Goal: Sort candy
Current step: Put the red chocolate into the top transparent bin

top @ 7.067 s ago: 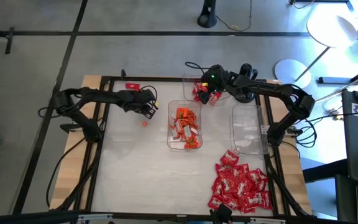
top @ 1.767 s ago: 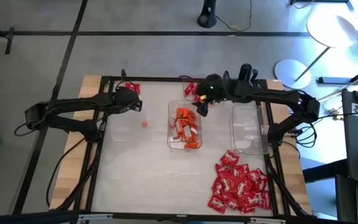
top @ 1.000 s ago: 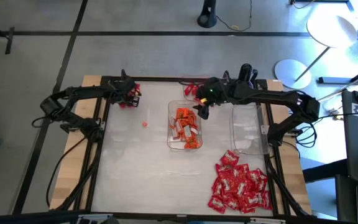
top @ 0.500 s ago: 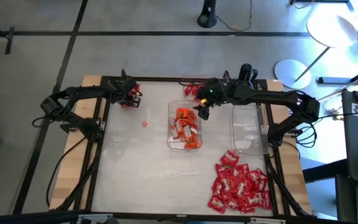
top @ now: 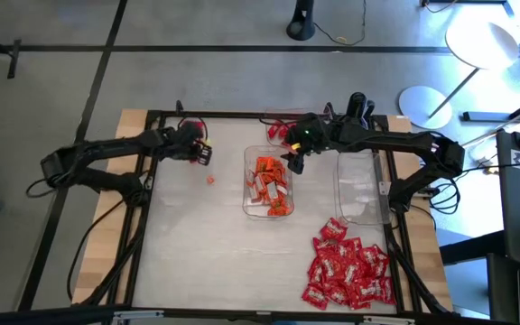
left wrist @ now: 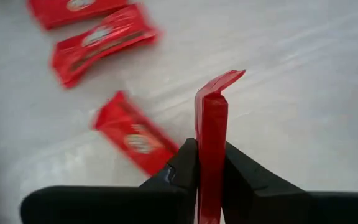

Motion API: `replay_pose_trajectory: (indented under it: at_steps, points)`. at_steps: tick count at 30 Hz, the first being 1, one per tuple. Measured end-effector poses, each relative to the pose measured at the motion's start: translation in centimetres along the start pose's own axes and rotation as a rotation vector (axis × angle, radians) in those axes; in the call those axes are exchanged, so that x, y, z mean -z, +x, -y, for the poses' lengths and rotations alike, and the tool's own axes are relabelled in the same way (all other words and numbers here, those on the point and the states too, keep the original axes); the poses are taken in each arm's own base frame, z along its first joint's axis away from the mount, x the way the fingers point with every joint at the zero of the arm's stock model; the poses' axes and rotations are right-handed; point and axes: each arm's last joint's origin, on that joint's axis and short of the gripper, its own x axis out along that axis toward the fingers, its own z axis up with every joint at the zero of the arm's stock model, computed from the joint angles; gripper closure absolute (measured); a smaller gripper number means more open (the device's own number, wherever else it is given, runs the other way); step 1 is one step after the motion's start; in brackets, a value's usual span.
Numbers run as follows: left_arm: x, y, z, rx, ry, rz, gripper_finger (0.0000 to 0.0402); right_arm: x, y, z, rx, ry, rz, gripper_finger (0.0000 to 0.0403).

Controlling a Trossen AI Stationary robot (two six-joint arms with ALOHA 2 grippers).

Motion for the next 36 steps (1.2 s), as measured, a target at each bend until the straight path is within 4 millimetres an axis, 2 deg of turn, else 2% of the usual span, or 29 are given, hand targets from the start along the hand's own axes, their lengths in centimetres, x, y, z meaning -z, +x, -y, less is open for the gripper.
replay_pose_trajectory:
  at_steps: [9,13,17,22,26,36]
  points:
    - [1.1,-3.4,2.1,0.174,0.041,0.114,0.0375,-0.7,0.0,-0.1,-0.045,-0.005,0.074,0.0132]
    - [0.8,-4.8,4.1,0.351,0.047,0.238,0.0358,-1.3,-0.1,-0.3,-0.139,0.008,0.144,0.0132]
    - [0.5,-6.6,6.6,0.584,0.122,0.377,0.0364,-2.0,0.8,-1.0,-0.24,0.031,0.216,0.0132]
    - [1.1,-9.0,8.8,0.796,0.258,0.535,0.0374,-3.3,1.6,-2.9,-0.376,-0.012,0.362,0.0132]
    - [1.9,-10.3,9.8,0.888,0.309,0.592,0.0362,-4.6,1.4,-4.8,-0.49,-0.057,0.511,0.0132]
    - [3.4,-11.8,11.7,1.018,0.383,0.673,0.037,-6.4,0.1,-8.7,-0.573,-0.109,0.756,0.0132]
